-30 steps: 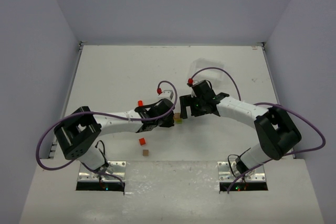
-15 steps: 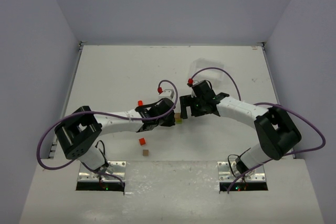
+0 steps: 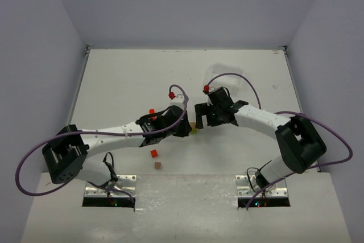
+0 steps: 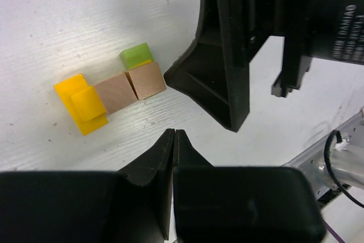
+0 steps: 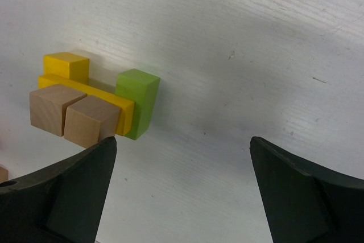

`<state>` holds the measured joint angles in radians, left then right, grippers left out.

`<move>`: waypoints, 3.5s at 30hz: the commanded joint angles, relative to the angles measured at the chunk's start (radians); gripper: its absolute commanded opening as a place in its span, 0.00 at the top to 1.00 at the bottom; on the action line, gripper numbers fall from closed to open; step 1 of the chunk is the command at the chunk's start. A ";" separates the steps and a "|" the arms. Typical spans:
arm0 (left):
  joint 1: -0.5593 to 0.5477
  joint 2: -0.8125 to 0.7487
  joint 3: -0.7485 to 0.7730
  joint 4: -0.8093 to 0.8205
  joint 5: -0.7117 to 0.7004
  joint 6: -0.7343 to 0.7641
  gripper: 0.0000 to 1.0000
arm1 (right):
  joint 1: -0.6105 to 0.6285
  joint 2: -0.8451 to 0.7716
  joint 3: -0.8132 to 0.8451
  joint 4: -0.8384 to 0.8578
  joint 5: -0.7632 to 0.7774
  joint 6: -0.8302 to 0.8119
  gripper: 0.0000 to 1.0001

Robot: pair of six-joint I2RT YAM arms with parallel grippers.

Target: Build the wood block tower

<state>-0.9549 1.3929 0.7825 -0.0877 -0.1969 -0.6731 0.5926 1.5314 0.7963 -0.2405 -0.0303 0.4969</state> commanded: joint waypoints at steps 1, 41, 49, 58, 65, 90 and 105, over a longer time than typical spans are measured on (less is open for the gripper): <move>-0.003 -0.091 -0.012 -0.054 -0.103 -0.024 0.98 | 0.007 -0.019 0.041 0.016 0.016 -0.001 0.01; 0.182 0.087 0.020 0.009 0.044 0.045 1.00 | 0.006 0.030 0.080 -0.029 0.000 0.017 0.01; 0.180 0.096 0.022 0.016 0.061 0.052 1.00 | 0.007 0.045 0.090 -0.038 -0.006 0.031 0.01; 0.179 0.115 0.026 0.022 0.076 0.060 1.00 | 0.006 0.053 0.094 -0.055 0.026 0.061 0.01; 0.179 0.117 0.027 0.027 0.070 0.064 1.00 | 0.006 0.042 0.088 -0.063 0.053 0.062 0.01; 0.175 0.151 0.045 0.062 0.094 0.081 1.00 | 0.007 0.060 0.089 -0.033 0.019 0.074 0.01; 0.169 0.103 0.027 0.020 0.021 0.056 1.00 | 0.007 0.064 0.093 -0.031 0.014 0.075 0.01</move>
<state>-0.7776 1.5425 0.7914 -0.0787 -0.1296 -0.6071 0.5926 1.5879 0.8608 -0.2953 -0.0113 0.5609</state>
